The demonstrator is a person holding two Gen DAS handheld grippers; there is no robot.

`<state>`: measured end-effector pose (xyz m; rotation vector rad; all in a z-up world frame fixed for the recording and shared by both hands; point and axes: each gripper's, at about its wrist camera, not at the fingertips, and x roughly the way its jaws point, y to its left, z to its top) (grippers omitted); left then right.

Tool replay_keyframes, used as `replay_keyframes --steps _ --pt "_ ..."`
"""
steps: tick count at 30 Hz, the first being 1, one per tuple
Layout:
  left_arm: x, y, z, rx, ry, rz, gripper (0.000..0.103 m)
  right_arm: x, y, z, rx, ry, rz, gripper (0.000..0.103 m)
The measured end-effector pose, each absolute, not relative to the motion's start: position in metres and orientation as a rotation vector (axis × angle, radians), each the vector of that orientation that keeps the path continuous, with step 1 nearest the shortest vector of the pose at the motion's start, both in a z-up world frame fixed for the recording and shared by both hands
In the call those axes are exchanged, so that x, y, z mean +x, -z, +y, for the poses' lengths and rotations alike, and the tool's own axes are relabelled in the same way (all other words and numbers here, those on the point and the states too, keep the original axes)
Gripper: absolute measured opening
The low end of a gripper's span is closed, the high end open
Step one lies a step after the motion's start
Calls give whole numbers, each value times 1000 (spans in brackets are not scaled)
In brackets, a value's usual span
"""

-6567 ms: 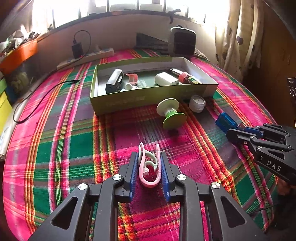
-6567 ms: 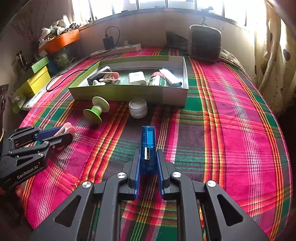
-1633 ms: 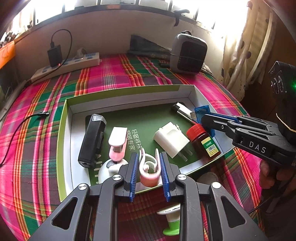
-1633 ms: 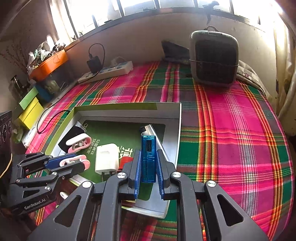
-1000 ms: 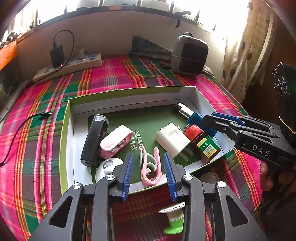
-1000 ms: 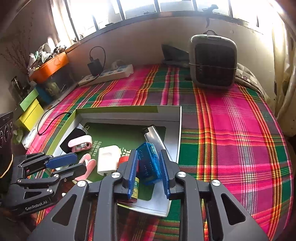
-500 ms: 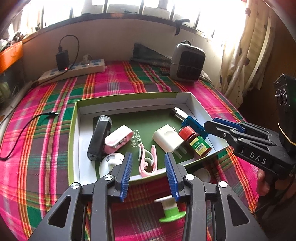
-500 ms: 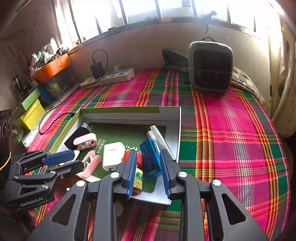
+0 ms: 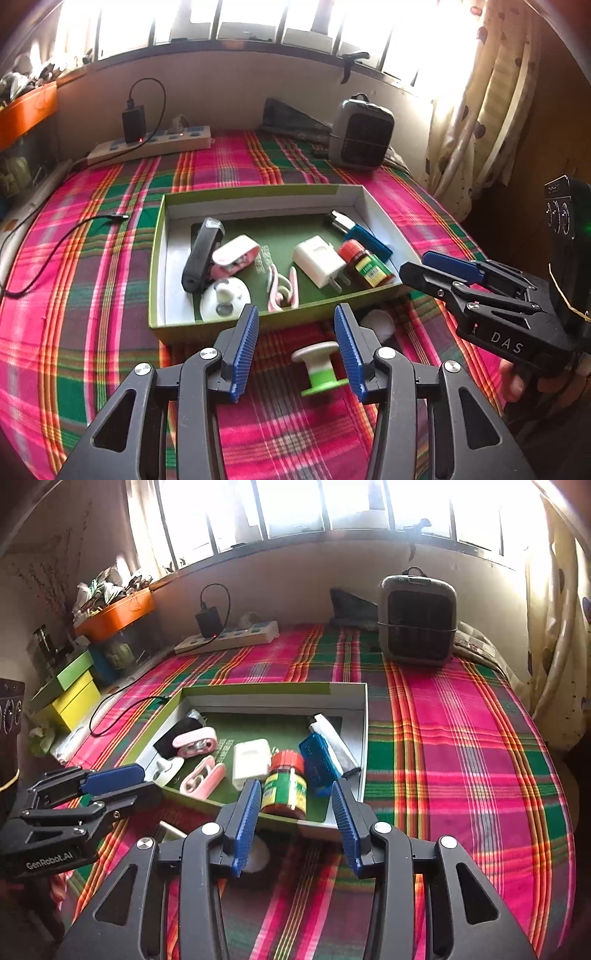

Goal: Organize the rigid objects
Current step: 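Move the left tool to the green-white spool while the right tool approaches the white round cap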

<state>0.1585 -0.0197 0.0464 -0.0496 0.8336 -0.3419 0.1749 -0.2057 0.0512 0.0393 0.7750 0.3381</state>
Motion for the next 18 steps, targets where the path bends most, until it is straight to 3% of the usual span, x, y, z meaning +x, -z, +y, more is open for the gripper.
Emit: replay_keyframes --steps 18 --pt "145 -20 -42 -7 346 909 46 145 -45 -213 47 -315 778 42"
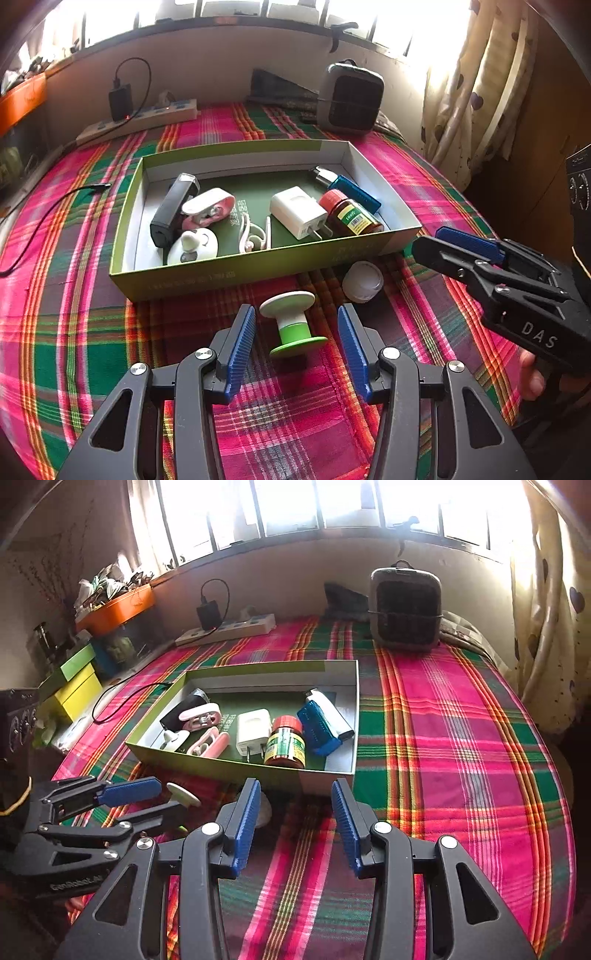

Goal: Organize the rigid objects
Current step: 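Move the left tool to the green-white spool while the right tool approaches the white round cap, then close the left tool on the green-white spool while the right tool grasps the white cap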

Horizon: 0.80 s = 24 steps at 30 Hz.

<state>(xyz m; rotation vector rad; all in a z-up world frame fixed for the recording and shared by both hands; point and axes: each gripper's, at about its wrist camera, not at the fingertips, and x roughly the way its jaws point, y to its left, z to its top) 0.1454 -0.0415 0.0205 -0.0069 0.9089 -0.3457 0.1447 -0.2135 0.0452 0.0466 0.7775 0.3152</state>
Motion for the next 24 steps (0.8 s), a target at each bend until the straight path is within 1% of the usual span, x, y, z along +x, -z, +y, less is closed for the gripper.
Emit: replay_keyframes --steps 14,16,18,24 --pt "153 -9 -45 12 294 933 46 145 -40 -216 56 -327 784 42" --pt "154 -8 -43 3 298 936 44 145 -39 -215 56 -326 786 42" --pt "154 -7 -42 5 298 935 38 146 -38 -214 54 -323 789 42" --pt "153 -7 -37 -9 301 929 36 147 -36 -210 37 -313 801 42"
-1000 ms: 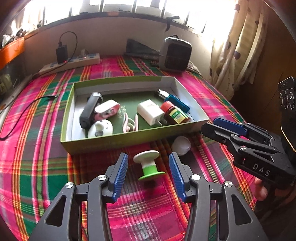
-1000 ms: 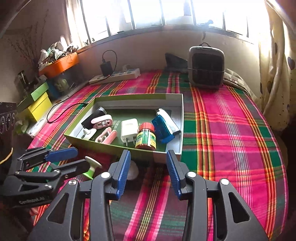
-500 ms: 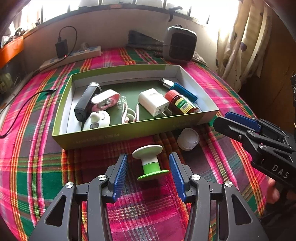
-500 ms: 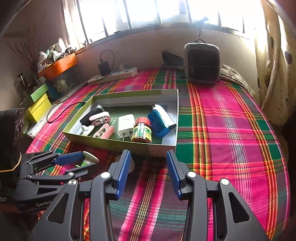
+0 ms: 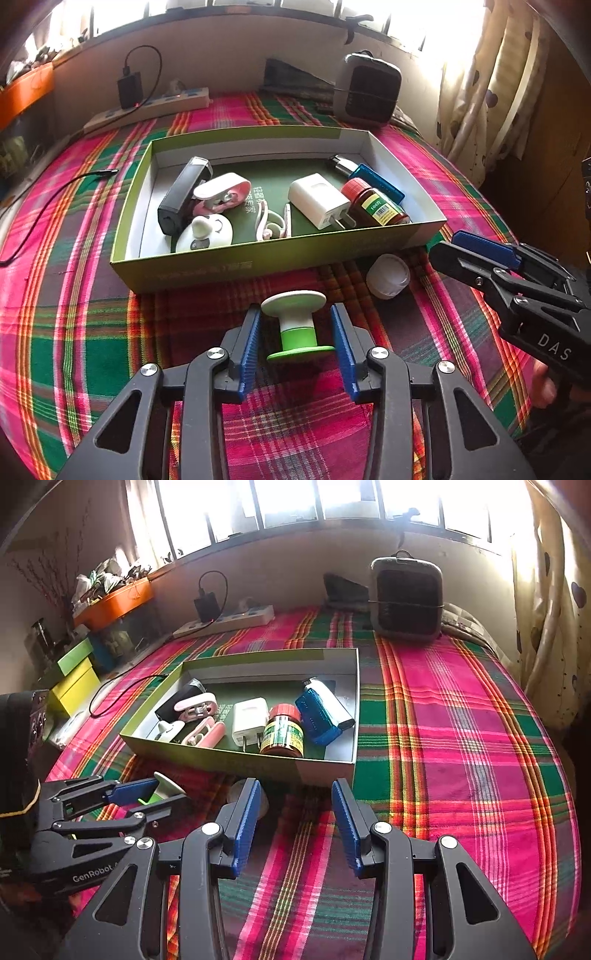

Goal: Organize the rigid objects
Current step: 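Close the left tool on the green-white spool while the right tool grasps the white cap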

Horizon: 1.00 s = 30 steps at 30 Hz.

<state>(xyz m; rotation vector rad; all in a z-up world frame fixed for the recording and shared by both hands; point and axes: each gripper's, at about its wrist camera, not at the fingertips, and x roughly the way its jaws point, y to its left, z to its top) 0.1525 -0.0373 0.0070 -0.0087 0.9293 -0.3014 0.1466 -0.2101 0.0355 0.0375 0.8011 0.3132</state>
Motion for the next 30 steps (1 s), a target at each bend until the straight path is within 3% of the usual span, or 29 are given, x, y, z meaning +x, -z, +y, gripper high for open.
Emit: replay_keyframes --steps 30 --pt "143 -4 2 -68 269 901 33 153 -18 -168 -59 -312 877 42"
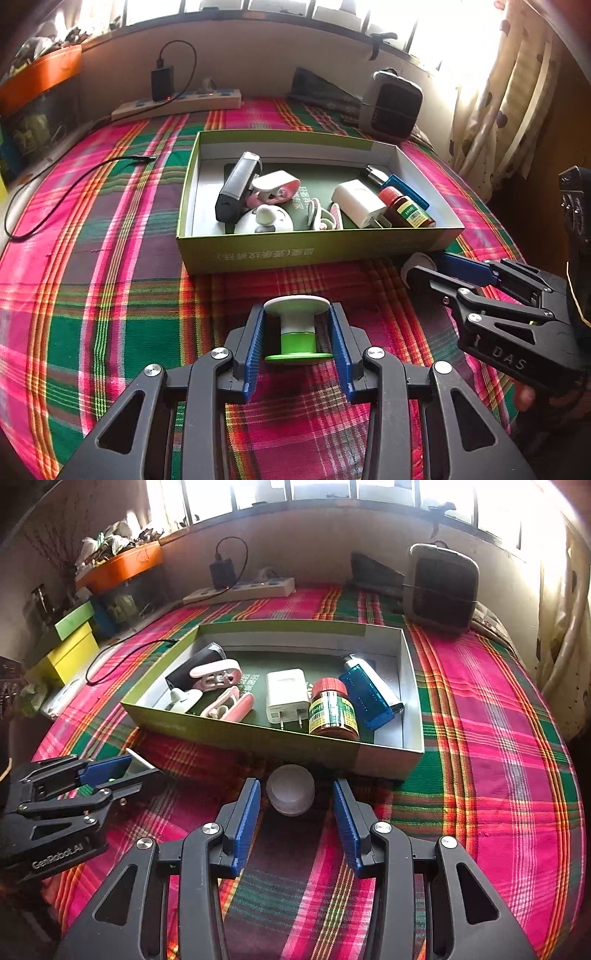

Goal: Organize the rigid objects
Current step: 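Close the left tool on the green-white spool while the right tool grasps the white cap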

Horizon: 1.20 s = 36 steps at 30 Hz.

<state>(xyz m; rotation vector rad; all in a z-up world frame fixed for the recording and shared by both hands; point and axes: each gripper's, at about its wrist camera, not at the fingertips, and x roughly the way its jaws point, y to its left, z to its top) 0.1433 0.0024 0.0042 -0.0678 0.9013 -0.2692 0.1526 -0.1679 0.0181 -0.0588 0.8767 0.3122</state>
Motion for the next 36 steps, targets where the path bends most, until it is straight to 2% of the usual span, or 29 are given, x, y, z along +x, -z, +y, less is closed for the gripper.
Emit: replay_keyframes --steps 26,27,29,31,36 --pt "143 -3 0 -47 275 885 33 160 -11 -160 -100 -227 891 42" --pt "143 -3 0 -46 275 885 33 160 -11 -160 -100 -226 891 41" --pt "143 -3 0 -44 275 884 33 160 -11 -160 -100 -223 889 32" --pt "143 -3 0 -45 275 884 33 159 -12 -161 -100 -220 887 29" --pt "143 -3 0 -45 275 884 33 159 -12 -163 -96 -223 887 29"
